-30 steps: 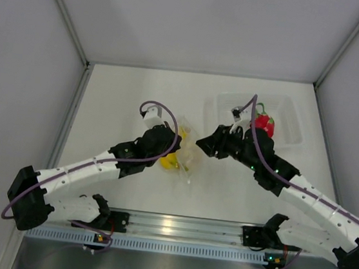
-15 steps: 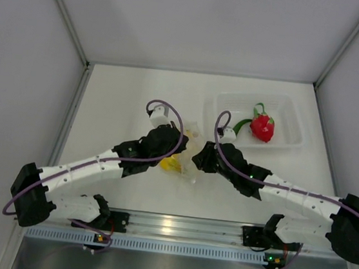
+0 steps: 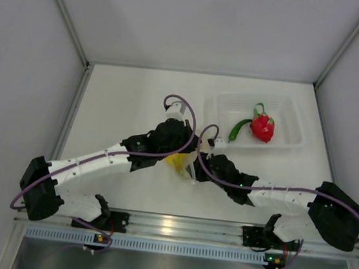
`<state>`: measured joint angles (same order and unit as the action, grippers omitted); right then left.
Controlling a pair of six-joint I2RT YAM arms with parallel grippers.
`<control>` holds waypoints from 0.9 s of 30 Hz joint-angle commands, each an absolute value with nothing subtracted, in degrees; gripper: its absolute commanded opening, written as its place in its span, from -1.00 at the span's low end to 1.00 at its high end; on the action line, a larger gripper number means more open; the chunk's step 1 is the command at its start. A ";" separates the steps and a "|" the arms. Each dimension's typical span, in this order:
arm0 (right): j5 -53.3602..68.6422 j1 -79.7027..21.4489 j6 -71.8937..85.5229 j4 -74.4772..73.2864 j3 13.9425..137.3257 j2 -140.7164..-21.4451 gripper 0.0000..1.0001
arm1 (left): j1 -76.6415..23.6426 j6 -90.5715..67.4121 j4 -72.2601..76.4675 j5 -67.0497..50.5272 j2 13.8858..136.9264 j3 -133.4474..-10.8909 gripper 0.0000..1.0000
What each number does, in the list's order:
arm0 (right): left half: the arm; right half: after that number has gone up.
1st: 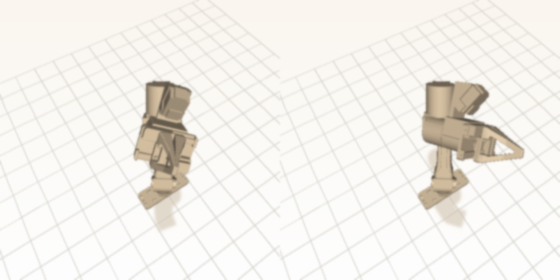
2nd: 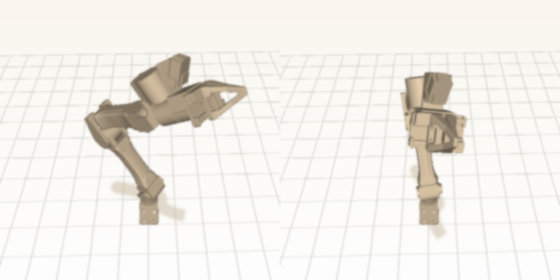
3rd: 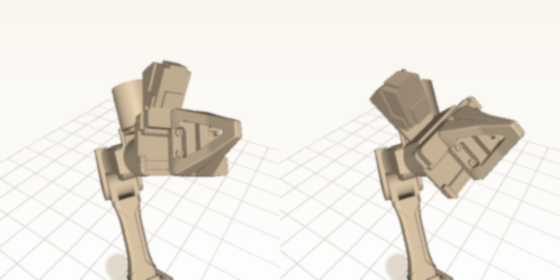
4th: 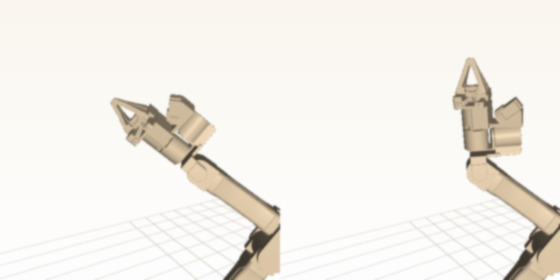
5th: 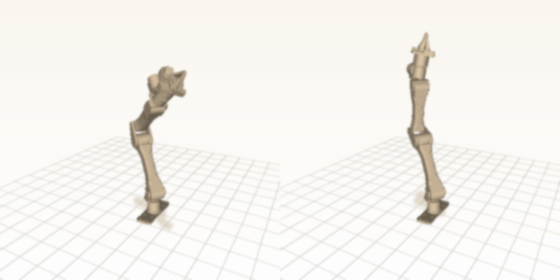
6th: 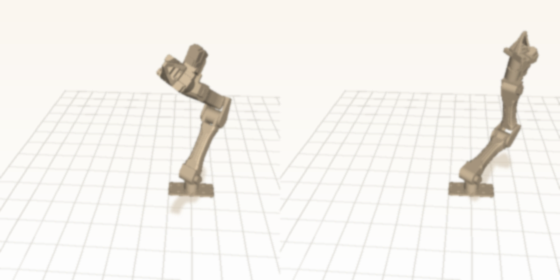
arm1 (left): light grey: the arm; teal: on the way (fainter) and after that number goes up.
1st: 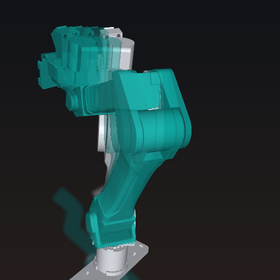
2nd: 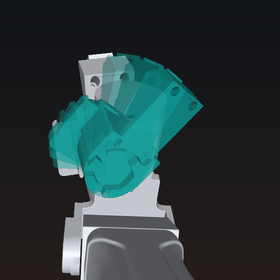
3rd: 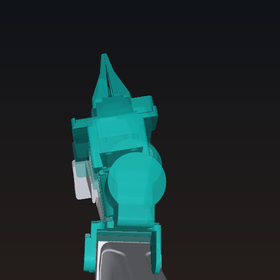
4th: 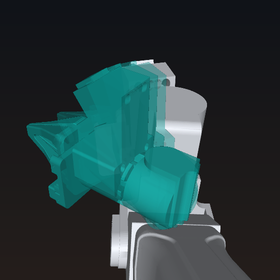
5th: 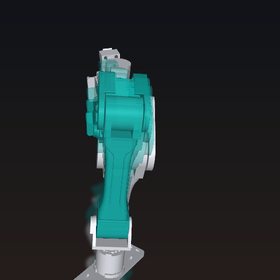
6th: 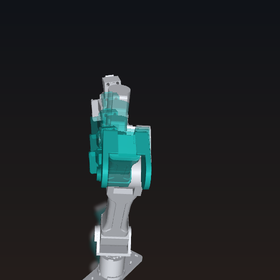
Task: Open the zip-top bag and remove the fake food
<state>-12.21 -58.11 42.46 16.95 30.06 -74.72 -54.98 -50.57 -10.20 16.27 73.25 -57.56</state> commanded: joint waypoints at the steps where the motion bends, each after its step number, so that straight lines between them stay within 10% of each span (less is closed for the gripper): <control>1: -16.31 -59.68 39.29 23.04 27.95 -70.94 -0.36 | -55.11 -48.52 -6.59 13.36 73.74 -60.73 -1.00; 6: -29.44 -59.59 44.12 10.11 26.28 -63.91 -0.36 | -55.11 -47.64 -7.03 12.92 73.48 -60.47 -1.00; 18: -0.28 -64.07 29.79 28.29 30.23 -75.05 -0.29 | -54.93 -50.01 -8.26 16.26 71.63 -56.00 -1.00; 27: -12.98 -68.11 34.63 37.53 31.81 -84.19 -0.18 | -55.11 -55.63 -7.91 20.74 67.15 -50.37 -1.00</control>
<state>-8.32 -65.93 33.34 30.48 29.02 -82.13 -55.18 -52.66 -10.98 17.50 69.84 -51.55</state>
